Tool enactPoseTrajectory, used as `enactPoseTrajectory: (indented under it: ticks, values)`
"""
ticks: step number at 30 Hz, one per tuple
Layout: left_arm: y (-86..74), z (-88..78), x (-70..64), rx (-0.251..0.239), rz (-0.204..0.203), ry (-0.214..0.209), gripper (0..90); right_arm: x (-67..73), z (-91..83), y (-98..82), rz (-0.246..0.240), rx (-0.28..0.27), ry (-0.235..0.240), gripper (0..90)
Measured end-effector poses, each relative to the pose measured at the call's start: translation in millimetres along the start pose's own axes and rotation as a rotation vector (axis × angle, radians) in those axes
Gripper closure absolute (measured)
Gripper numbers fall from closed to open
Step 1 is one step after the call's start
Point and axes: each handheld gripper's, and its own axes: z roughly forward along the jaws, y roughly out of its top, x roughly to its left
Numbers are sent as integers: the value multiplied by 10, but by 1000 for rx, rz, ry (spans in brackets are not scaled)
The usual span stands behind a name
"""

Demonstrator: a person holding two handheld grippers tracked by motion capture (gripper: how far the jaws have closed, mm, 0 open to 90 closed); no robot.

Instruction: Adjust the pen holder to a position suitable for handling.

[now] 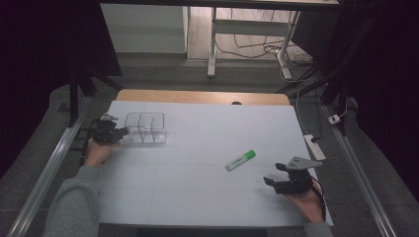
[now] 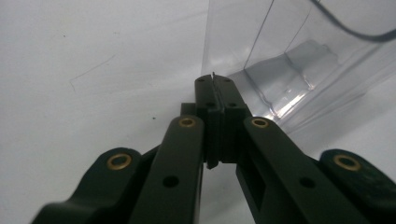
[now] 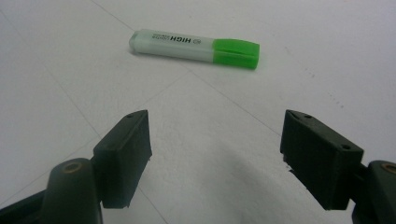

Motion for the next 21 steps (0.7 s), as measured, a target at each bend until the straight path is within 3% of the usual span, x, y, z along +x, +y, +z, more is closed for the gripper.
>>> enactPoseTrajectory:
  ticks: [8, 21]
  values:
    - [15, 5, -33, 4, 9, -4, 891, -7, -4, -3, 7, -2, -2, 240]
    - [101, 91, -274, 9, 53, -51, 891, -4, -13, -1, 8, -5, -5, 240]
